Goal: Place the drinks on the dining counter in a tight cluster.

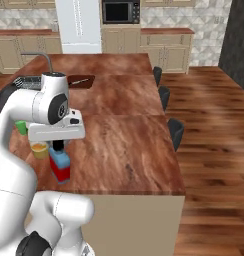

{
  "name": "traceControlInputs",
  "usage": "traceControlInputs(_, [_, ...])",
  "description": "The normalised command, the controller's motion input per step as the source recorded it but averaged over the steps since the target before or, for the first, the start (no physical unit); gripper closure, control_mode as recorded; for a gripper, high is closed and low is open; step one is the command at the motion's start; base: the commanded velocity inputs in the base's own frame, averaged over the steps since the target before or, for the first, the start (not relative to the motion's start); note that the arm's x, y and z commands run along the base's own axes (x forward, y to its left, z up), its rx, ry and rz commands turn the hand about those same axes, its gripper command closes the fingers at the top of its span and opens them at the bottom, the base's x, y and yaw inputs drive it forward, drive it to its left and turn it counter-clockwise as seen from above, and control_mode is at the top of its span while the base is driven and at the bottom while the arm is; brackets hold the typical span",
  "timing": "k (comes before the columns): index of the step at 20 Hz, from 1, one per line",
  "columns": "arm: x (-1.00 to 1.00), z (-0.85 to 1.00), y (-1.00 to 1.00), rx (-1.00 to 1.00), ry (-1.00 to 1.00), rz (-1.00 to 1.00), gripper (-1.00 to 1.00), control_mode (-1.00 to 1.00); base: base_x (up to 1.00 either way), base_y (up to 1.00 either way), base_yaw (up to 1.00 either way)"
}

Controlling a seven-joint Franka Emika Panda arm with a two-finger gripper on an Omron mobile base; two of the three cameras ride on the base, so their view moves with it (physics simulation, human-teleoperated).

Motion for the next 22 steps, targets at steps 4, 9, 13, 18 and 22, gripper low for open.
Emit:
traceControlInputs(4, [0.00, 0.00, 0.00, 0.00, 0.00, 0.00, 1.00, 1.00, 0.68, 0.00, 0.00])
traceControlInputs(9, [0.00, 0.00, 0.00, 0.00, 0.00, 0.00, 1.00, 1.00, 0.00, 0.00, 0.01])
traceControlInputs(13, [0.00, 0.00, 0.00, 0.00, 0.00, 0.00, 1.00, 1.00, 0.00, 0.00, 0.00])
traceControlInputs(18, [0.02, 0.00, 0.00, 0.00, 0.00, 0.00, 1.00, -1.00, 0.00, 0.00, 0.00])
traceControlInputs(22, [0.42, 0.00, 0.10, 0.00, 0.04, 0.04, 1.00, -1.00, 0.00, 0.00, 0.00])
